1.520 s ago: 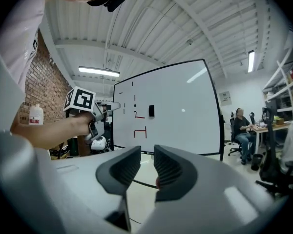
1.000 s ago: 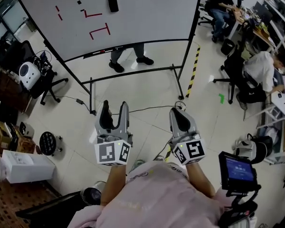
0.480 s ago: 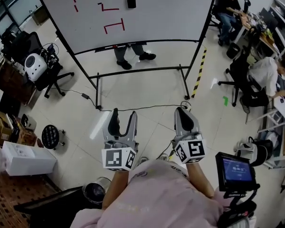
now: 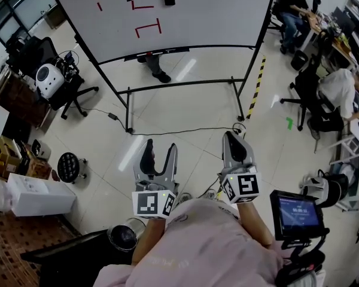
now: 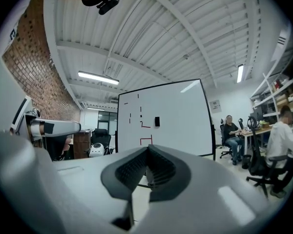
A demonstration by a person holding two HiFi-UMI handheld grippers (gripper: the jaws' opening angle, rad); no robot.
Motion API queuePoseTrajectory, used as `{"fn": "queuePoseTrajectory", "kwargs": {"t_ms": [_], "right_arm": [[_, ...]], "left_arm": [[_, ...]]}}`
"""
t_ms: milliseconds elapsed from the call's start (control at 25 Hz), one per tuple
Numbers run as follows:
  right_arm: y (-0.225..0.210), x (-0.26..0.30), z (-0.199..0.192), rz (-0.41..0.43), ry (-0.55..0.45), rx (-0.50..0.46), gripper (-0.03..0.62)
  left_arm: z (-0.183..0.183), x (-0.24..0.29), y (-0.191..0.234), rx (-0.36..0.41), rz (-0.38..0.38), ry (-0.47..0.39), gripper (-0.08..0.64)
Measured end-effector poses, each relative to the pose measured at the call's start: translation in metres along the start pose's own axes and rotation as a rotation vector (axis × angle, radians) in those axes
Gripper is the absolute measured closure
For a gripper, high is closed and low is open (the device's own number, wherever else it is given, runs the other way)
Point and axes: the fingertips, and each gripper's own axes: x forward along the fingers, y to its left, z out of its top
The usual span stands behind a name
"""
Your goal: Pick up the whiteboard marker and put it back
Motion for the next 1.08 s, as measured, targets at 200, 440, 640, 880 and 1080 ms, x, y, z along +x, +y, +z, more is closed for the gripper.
{"fn": "queuePoseTrajectory", "kwargs": {"t_ms": [200,440,640,880,1080], "right_arm": [[0.005,-0.005,-0.005,0.028,0.017,-0.052,0.589],[0.011,-0.003,-0.008,0.034,0.033,-0.048,0.589],[0.012,0.005,-0.008,0.047,0.035,-0.066,0.589],[0.018,0.008,-0.009,0.057,0.045,-0.067,0.589],[0.008,0.008,-0.010,0.052,0.049,-0.065,0.589]], "left_arm": [[-0.003,-0.004,-0.003,0.004,0.007,-0.002,0.308],[-0.001,-0.009,0.001,-0.012,0.016,0.002,0.308],[0.000,-0.003,-0.002,-0.027,0.012,-0.017,0.308],[-0.004,0.002,-0.008,-0.061,-0.029,-0.019,0.308],[-0.010,0.009,-0.021,-0.054,-0.041,-0.008,0.308]]}}
